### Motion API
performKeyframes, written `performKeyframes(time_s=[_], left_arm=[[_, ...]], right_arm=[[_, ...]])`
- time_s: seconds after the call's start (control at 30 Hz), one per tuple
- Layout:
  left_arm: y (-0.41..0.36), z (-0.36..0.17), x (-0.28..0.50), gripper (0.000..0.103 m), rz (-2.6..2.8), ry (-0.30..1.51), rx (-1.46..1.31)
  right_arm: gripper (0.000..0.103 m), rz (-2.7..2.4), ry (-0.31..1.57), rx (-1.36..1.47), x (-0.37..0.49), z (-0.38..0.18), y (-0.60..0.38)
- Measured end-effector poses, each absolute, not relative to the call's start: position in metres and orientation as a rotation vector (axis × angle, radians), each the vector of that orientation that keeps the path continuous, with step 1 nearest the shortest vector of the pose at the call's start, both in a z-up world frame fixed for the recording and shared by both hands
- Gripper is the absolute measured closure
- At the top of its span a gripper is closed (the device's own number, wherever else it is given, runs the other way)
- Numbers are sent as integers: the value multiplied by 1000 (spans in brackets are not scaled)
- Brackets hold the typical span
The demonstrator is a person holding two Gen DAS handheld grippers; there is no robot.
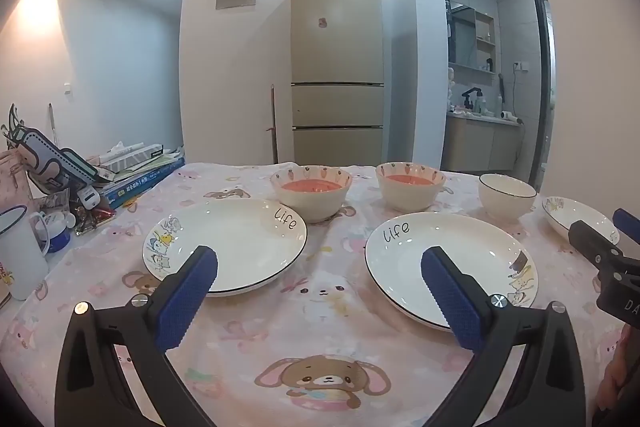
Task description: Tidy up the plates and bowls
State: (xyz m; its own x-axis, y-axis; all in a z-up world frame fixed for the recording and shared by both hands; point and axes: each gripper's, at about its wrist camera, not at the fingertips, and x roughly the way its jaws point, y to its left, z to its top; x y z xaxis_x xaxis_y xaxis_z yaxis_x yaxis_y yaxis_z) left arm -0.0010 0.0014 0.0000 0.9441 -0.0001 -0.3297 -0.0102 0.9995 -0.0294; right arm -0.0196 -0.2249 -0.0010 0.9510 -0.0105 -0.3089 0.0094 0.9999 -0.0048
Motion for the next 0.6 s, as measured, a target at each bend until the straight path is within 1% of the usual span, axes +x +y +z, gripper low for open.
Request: performKeyframes(time_s=[0.13, 0.37, 0.6], left_arm=[[8, 0, -4, 0, 15, 333, -33], [-8, 2, -7, 0, 0, 341, 1], [-4, 1, -3, 0, -3, 350, -3]], right_arm=[[0, -11, 304, -7, -19, -1, -225], [0, -12, 305, -9, -15, 0, -226], [0, -13, 305, -11, -20, 1, -224]])
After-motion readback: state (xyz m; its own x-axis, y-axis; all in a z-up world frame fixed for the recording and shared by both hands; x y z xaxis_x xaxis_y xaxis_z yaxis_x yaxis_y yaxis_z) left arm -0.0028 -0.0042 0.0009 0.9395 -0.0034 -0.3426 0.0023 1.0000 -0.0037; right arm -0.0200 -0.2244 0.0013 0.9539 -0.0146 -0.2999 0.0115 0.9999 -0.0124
